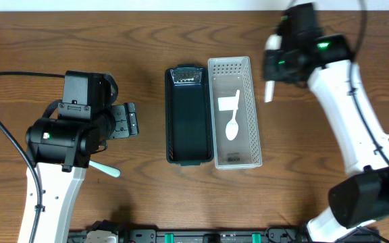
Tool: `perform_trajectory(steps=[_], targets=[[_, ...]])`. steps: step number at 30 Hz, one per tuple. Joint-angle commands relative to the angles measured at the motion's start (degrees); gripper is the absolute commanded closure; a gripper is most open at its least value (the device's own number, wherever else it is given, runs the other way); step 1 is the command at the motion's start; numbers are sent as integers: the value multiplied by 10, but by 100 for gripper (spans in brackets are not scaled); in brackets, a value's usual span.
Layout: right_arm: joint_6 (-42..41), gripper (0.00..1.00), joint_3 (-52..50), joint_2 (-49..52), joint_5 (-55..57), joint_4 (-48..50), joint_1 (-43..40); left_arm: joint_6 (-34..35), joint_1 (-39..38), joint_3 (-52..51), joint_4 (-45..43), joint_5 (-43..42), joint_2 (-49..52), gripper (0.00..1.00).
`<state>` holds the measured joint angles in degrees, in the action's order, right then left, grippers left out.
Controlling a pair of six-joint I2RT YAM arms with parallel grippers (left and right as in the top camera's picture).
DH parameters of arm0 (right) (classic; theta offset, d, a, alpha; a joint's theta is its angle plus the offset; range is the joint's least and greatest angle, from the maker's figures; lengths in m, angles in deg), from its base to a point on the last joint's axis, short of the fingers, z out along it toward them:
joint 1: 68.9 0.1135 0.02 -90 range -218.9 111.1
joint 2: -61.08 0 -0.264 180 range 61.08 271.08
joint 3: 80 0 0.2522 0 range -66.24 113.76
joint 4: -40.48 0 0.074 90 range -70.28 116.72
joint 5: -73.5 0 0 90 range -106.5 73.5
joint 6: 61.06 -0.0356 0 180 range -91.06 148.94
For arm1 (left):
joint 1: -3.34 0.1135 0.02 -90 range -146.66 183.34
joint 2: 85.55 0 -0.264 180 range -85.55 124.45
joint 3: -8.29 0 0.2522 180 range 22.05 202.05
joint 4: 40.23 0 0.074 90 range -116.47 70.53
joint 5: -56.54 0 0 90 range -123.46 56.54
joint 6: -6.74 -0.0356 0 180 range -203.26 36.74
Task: Pack container
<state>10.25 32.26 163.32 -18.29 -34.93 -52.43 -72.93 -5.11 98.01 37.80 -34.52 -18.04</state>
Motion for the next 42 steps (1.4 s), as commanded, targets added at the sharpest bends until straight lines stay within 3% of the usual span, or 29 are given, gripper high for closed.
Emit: perform_trajectory(steps=[1, 7, 15, 16, 19, 20, 26, 33, 42], targets=[[-54, 98, -8, 37, -6, 0, 50, 1, 0, 7, 2, 5, 3, 16], [-86, 98, -8, 120, 3, -6, 111, 1, 0, 7, 2, 5, 3, 16], [-86, 93, -8, 207, 2, -12, 119, 1, 0, 7, 2, 5, 3, 16], [-84, 91, -8, 207, 2, -12, 118, 0, 0, 7, 3, 5, 3, 16], [-66, 67, -4, 201, 3, -5, 115, 0, 0, 7, 4, 5, 3, 16], [-59, 64, 0, 197, 3, -5, 112, 0, 0, 7, 4, 5, 3, 16], [-12, 61, 60, 163, 4, -37, 82, 0, 0, 7, 4, 5, 3, 16], [17, 60, 175, 81, 74, -137, -20, 0, 0, 7, 4, 5, 3, 16], [64, 57, 188, 10, 89, -278, -243, 0, 0, 7, 4, 5, 3, 16]])
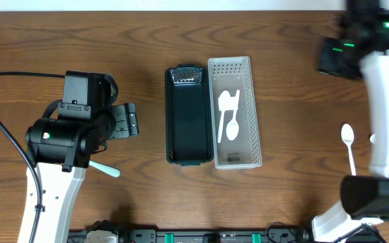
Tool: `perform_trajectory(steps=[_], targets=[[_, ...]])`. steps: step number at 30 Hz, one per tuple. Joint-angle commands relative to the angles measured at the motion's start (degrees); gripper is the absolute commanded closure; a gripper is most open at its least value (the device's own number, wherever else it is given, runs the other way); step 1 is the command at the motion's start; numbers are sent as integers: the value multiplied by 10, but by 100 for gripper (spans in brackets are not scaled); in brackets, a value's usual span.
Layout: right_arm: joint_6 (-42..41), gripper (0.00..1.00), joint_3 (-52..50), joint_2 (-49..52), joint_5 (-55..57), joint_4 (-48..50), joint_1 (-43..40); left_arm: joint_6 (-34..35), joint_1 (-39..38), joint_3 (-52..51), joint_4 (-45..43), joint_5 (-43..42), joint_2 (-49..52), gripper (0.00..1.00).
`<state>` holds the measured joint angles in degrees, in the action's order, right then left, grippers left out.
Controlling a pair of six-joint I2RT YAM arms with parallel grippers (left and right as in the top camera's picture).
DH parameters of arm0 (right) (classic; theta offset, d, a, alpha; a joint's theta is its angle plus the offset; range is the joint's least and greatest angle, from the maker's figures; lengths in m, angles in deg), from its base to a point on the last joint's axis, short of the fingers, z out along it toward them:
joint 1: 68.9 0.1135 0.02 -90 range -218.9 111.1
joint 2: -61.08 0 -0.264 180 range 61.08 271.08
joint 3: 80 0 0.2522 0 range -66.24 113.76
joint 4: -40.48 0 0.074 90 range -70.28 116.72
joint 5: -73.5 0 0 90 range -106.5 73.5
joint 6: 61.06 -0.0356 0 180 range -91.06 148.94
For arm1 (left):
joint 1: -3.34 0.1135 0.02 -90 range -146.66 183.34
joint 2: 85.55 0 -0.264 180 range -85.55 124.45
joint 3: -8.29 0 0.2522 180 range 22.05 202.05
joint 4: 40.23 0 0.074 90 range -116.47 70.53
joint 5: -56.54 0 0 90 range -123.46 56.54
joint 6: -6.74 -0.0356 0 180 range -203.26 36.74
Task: Pack container
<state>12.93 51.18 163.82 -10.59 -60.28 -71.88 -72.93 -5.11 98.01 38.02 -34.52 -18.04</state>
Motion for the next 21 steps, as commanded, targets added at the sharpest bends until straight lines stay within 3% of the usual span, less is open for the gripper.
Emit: perform_trajectory(steps=[1, 9, 15, 16, 18, 21], targets=[[45, 59, -2, 5, 12, -38, -69, 0, 0, 7, 2, 5, 3, 16], [76, 57, -37, -42, -3, -89, -143, -2, 0, 7, 0, 5, 3, 16], [76, 52, -157, -158, -3, -64, -142, -2, 0, 7, -1, 5, 3, 16], [78, 49, -184, -176, -4, -54, -143, -2, 0, 7, -1, 5, 3, 16], [87, 30, -255, -218, -4, -24, -143, -2, 0, 7, 0, 5, 3, 16], [115, 11, -360, -271, -5, 32, -143, -2, 0, 7, -1, 5, 3, 16]])
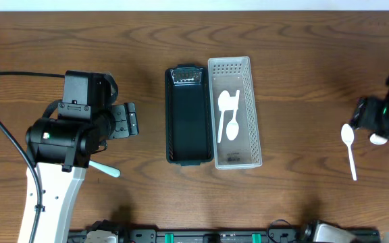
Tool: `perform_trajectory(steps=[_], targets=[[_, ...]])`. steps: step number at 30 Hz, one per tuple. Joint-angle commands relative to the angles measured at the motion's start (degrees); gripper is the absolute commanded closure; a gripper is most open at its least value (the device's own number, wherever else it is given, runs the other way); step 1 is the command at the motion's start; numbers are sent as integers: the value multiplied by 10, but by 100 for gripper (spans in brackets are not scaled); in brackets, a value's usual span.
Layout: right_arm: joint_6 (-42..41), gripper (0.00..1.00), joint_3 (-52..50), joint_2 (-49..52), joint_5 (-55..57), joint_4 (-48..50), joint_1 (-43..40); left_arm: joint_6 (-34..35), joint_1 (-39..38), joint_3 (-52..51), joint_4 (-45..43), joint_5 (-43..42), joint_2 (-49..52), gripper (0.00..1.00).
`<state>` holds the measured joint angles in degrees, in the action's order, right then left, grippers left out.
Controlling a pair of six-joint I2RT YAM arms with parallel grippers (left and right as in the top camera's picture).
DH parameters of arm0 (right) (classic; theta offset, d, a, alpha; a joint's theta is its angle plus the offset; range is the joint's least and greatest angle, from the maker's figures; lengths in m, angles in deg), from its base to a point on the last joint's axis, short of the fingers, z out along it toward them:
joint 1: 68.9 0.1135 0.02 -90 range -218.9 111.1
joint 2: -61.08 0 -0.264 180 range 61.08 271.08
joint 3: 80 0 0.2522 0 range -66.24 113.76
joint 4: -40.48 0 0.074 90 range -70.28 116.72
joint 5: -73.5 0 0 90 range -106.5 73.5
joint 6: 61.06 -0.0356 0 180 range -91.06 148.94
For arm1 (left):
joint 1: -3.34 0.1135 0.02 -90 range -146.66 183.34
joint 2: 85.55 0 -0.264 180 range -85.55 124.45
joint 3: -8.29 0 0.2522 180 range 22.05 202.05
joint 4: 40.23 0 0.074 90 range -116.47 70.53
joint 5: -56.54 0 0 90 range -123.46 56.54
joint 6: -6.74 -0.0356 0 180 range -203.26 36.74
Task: Pack container
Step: 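Lower right gripper onto a white spoon and grasp it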
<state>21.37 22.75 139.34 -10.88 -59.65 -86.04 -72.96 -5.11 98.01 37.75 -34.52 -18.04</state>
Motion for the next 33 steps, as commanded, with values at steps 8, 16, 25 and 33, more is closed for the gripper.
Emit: perform_trajectory(steps=[8, 16, 25, 33], targets=[[152, 1, -220, -26, -53, 167, -31, -2, 0, 7, 2, 5, 3, 16], [231, 8, -224, 112, -67, 246, -91, -2, 0, 7, 2, 5, 3, 15], [230, 5, -224, 247, -39, 310, -109, -2, 0, 7, 2, 5, 3, 15], [231, 16, -224, 299, -35, 348, -111, -1, 0, 7, 2, 5, 3, 15]])
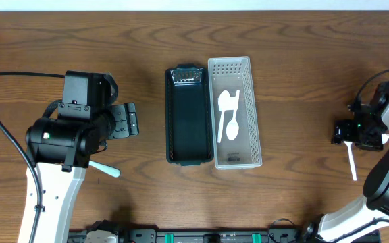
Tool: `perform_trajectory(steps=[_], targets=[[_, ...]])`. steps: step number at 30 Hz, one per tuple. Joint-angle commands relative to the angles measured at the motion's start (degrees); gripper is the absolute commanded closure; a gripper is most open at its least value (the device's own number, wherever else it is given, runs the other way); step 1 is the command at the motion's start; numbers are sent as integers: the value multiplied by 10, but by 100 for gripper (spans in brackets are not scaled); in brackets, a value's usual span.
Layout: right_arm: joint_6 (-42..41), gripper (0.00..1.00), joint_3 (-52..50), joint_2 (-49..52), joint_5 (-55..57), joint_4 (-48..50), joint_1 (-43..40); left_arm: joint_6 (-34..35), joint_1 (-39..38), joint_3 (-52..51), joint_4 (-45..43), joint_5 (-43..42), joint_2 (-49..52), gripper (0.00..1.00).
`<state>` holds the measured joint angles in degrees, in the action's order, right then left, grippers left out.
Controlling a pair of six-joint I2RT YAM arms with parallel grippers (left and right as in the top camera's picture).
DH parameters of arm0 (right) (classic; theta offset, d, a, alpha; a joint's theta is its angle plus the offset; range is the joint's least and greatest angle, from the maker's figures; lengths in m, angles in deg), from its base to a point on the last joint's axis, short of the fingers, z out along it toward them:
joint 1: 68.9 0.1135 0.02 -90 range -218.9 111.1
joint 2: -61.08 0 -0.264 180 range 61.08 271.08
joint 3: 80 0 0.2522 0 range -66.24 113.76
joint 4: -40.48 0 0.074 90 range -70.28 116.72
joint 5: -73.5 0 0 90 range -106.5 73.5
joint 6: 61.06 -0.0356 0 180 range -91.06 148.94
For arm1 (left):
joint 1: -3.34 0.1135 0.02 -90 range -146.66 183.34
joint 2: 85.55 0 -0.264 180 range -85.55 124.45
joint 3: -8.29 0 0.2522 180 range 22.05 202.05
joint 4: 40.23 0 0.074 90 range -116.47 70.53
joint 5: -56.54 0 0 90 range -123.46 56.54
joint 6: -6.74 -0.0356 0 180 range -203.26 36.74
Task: Pack container
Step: 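Lower right gripper onto a white spoon and grasp it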
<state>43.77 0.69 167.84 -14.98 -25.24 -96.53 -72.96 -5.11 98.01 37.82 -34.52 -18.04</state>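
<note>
A black container (189,115) lies at the table's middle. A white perforated tray (247,81) lies against its right side, holding two white utensils (228,115). Far to the right a white spoon (351,163) lies on the wood. My right gripper (349,131) is down over its bowl end and hides it, so only the handle shows. How its jaws stand is hidden from above. My left gripper (128,120) is open and empty, left of the container. A white utensil handle (105,169) sticks out from under the left arm.
The left arm's body (66,135) and its black cable take up the left side. The right arm's white link runs along the right edge. Bare wood (296,135) lies between the tray and the spoon.
My right gripper was just right of the spoon's bowl and is now over the bowl, covering it. The spoon's handle lies as before. The left arm has not moved.
My right gripper was beside the tray's upper right with a white utensil, and one utensil lay in the tray. Then two utensils lay in the tray and the arm was at the far upper right. It then stood near the lone spoon, and now covers its bowl.
</note>
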Motion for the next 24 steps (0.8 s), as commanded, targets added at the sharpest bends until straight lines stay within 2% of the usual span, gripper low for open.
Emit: perform_trajectory(steps=[1, 8, 11, 14, 16, 24], targets=[[7, 18, -3, 19, 7, 6, -7, -1, 0, 7, 1, 5, 3, 15], [6, 34, -3, 45, 6, 12, -9, -2, 0, 7, 1, 5, 3, 15], [6, 56, -3, 45, 6, 12, -9, -2, 0, 7, 1, 5, 3, 15], [-1, 73, -3, 45, 6, 12, -9, -2, 0, 7, 1, 5, 3, 15], [-7, 80, -3, 45, 6, 12, -9, -2, 0, 7, 1, 5, 3, 15], [-72, 96, 13, 44, -7, 7, 8, -2, 0, 7, 1, 5, 3, 16]])
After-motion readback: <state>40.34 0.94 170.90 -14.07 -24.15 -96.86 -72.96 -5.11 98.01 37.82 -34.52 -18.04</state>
